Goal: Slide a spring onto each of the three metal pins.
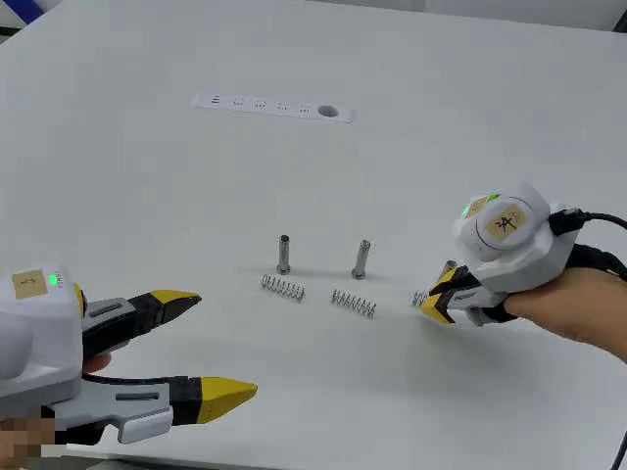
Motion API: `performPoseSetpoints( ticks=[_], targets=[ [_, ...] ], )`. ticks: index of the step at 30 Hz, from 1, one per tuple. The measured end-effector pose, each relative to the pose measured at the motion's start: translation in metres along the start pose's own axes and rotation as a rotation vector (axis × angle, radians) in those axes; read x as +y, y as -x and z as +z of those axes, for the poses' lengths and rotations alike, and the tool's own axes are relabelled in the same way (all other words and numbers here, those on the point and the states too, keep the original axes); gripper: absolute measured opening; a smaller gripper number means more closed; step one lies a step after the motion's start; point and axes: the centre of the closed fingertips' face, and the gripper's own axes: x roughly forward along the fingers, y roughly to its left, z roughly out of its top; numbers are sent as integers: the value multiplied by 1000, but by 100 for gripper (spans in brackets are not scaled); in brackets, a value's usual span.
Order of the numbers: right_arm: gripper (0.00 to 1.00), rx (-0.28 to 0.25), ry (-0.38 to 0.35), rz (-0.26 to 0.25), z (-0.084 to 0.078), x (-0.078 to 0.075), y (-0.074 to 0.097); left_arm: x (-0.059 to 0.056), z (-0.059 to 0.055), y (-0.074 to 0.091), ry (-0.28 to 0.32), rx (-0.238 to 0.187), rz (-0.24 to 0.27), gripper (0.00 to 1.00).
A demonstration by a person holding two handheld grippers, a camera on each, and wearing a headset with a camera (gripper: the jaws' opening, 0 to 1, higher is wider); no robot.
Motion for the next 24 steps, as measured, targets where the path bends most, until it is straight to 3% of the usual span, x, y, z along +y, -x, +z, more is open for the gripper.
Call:
performPoseSetpoints(
  ticks=[17,21,24],
  targets=[
    [12,96,32,78,-8,11,-4,-2,0,-1,4,-4,-4,73],
    [12,66,22,63,-1,15,2,-7,3,-2,-2,-11,-15,73],
    [11,-2,-18,76,14,21,11,-11,8,-4,-7,-18,-31,73]
  ],
)
